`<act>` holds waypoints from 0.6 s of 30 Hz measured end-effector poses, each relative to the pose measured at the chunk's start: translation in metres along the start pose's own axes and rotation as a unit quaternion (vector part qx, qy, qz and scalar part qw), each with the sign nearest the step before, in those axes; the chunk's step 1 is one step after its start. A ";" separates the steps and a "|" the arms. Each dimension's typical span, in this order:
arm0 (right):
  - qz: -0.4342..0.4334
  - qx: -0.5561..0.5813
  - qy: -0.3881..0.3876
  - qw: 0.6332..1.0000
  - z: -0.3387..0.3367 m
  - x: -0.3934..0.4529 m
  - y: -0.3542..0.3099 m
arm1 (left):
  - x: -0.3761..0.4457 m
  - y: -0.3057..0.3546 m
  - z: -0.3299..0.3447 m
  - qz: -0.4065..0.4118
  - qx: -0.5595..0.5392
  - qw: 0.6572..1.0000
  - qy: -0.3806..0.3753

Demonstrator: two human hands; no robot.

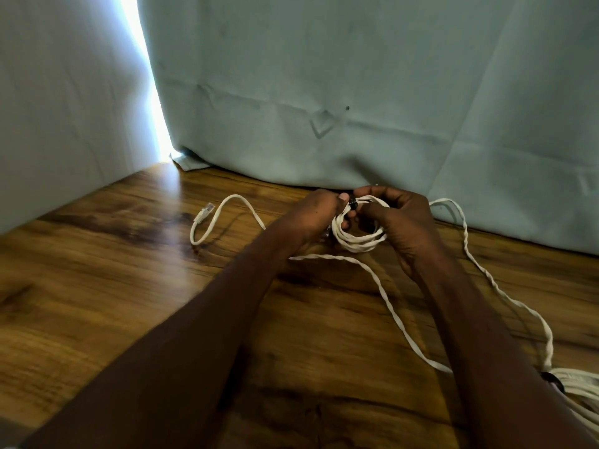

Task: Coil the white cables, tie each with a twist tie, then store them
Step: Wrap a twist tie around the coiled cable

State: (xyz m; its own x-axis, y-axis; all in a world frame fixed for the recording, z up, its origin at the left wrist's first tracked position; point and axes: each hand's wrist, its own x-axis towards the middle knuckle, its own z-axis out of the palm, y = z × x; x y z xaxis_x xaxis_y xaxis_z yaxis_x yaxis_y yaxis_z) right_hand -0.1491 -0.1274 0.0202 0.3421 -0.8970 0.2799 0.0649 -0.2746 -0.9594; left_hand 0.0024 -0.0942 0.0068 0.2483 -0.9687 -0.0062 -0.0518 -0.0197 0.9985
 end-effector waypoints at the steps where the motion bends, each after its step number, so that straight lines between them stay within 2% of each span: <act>1: -0.001 -0.003 -0.003 1.000 0.000 0.000 0.001 | 0.000 0.000 0.001 0.000 -0.004 1.000 0.004; 6: -0.002 -0.012 -0.017 1.000 -0.003 -0.001 0.000 | -0.001 0.000 0.003 -0.019 -0.023 0.999 0.015; 11: 0.013 0.018 0.011 1.000 -0.001 0.000 0.002 | -0.002 0.003 0.005 -0.015 0.014 1.000 0.023; 15: 0.024 0.041 0.010 0.999 0.000 0.000 0.001 | -0.003 0.002 0.001 0.019 0.058 0.998 -0.010; 18: 0.085 0.127 -0.032 0.988 -0.006 0.001 -0.002 | -0.002 0.000 -0.002 0.067 0.071 0.994 -0.047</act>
State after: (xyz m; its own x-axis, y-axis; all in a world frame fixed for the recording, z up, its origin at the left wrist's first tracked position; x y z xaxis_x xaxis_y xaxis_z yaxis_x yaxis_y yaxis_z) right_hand -0.1542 -0.1301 0.0232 0.4267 -0.8964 0.1199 0.2319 -0.0197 -0.9725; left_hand 0.0038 -0.0914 0.0066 0.1396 -0.9837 0.1138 -0.2165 0.0818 0.9728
